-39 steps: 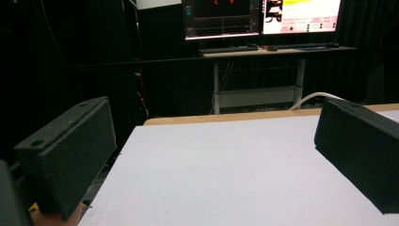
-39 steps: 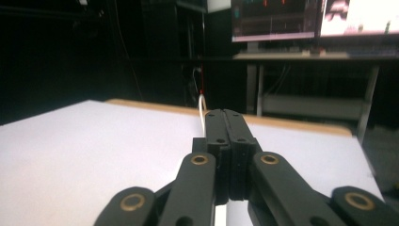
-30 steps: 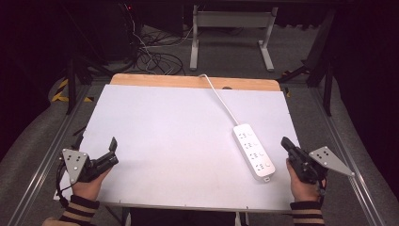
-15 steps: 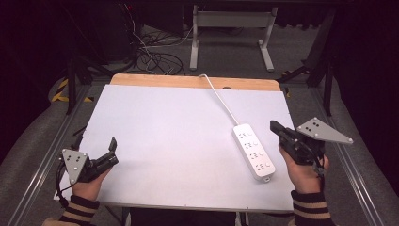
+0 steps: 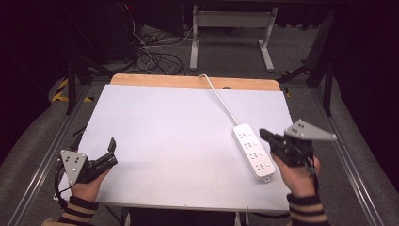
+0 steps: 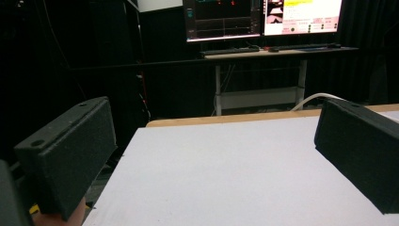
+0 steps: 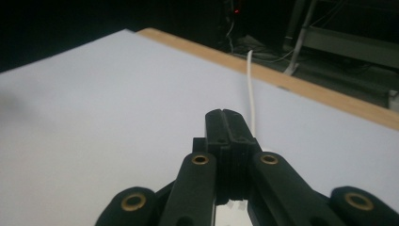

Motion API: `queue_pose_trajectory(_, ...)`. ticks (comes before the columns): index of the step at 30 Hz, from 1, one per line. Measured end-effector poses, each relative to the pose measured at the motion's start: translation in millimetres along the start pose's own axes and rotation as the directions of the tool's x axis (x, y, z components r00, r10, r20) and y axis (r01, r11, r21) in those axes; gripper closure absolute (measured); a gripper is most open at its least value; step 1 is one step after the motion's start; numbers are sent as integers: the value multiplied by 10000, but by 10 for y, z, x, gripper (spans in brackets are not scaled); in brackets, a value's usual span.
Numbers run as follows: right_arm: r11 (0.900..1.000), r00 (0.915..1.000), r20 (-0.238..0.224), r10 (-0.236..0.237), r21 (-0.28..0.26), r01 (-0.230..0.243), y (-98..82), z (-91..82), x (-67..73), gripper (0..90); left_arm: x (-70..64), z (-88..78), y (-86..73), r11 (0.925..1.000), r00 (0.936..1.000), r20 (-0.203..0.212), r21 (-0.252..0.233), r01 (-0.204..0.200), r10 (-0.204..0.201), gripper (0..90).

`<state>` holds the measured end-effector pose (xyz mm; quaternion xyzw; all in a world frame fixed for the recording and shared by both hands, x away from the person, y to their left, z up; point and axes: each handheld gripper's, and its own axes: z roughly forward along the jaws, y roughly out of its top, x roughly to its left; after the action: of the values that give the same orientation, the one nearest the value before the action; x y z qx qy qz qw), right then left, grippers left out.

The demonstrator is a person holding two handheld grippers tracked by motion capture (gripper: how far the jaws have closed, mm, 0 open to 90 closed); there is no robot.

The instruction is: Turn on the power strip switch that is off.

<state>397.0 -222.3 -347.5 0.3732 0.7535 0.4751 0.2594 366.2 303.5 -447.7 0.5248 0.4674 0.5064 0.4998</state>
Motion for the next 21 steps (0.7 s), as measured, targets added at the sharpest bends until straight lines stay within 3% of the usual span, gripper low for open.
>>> queue_pose_trajectory(4, 9996, 9998, -103, -183, 210, 185, -219, -260, 111, 900, 10, 8, -8, 10000, 10000, -60, 83, 40, -40, 0)
queue_pose_trajectory(7, 9998, 9999, 107, -109, -160, 111, -170, -395, 83, 900, -14, 16, -5, 10000, 10000, -51, 81, -6, 7, 0)
queue_pose_trajectory(9, 9975, 9992, 406, -5, -711, 34, 12, -457, -20, 900, -36, 27, -4, 9999, 10000, -7, 70, -84, 84, 0)
queue_pose_trajectory(14, 9999, 9968, 796, -15, -140, 26, 362, -144, -185, 900, -76, 59, -7, 9997, 9996, 172, 62, -229, 228, 1)
queue_pose_trajectory(15, 9999, 9968, 796, -15, -140, 26, 362, -144, -185, 900, -76, 59, -7, 9997, 9996, 172, 62, -229, 228, 1)
queue_pose_trajectory(16, 9996, 9947, 1020, -108, 281, 80, 541, 5, -218, 900, -73, 61, -7, 9997, 9995, 214, 52, -249, 248, 1)
queue_pose_trajectory(18, 9988, 9936, 1103, -240, 458, 191, 598, 51, -228, 900, -67, 55, -3, 9997, 9995, 189, 45, -239, 238, 0)
queue_pose_trajectory(20, 9895, 9912, 1217, -522, 1403, 348, 696, 283, -268, 900, -56, 31, 8, 9998, 9996, 195, -8, -220, 220, 1)
queue_pose_trajectory(21, 9895, 9912, 1217, -522, 1403, 348, 696, 283, -268, 900, -56, 31, 8, 9998, 9996, 195, -8, -220, 220, 0)
